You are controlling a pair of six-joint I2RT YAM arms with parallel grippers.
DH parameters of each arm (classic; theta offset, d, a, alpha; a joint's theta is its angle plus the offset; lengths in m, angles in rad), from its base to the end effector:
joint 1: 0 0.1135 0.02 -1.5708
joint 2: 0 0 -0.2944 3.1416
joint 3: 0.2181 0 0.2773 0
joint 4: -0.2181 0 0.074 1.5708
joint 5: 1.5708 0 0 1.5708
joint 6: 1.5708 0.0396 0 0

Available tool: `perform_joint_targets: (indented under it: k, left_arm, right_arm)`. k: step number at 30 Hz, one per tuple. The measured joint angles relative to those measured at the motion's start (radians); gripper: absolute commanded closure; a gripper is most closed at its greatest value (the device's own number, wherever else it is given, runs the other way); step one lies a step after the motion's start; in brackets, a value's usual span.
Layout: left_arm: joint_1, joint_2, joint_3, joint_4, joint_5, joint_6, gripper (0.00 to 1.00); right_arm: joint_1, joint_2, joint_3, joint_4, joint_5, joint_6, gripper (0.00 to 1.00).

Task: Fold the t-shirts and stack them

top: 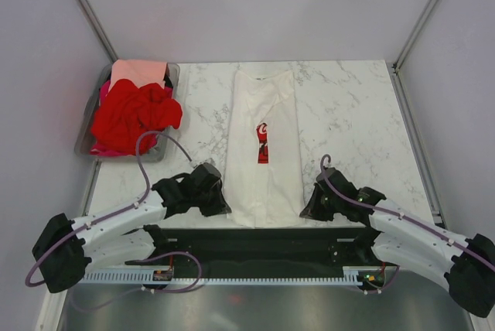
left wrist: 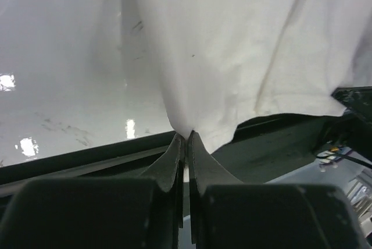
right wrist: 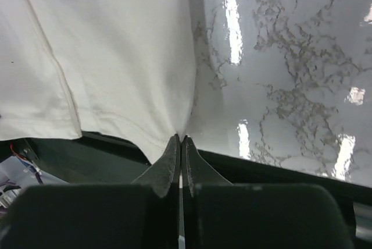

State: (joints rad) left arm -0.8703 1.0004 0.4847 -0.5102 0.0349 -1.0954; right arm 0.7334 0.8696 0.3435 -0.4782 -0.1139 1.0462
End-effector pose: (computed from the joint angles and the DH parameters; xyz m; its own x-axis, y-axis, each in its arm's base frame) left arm 0.1182 -0.1423 0.1829 -0.9420 -0.2612 -0.2107 -0.1351 0.8698 -0.4745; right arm 0.1123 0.1072 0.1587 -0.9288 0.3206 -0.1858 0.1868 0.8381 0.5125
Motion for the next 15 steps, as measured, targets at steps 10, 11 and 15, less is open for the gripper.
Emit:
perform_joint_targets:
  k: [10,11,15]
  left_arm:
    - [0.064,0.144,0.538,-0.22,-0.145,0.082,0.98]
    - [0.089,0.174,0.575,-0.227,-0.146,0.098,0.98]
    - [0.205,0.301,0.7,-0.255,-0.133,0.171,0.98]
  right_arm:
    - [-0.061,0.272,0.557,-0.181,0.138,-0.136,1.0]
    - [-0.084,0.301,0.592,-0.189,0.143,-0.154,1.0]
    - [-0.205,0.484,0.768,-0.211,0.144,-0.247,1.0]
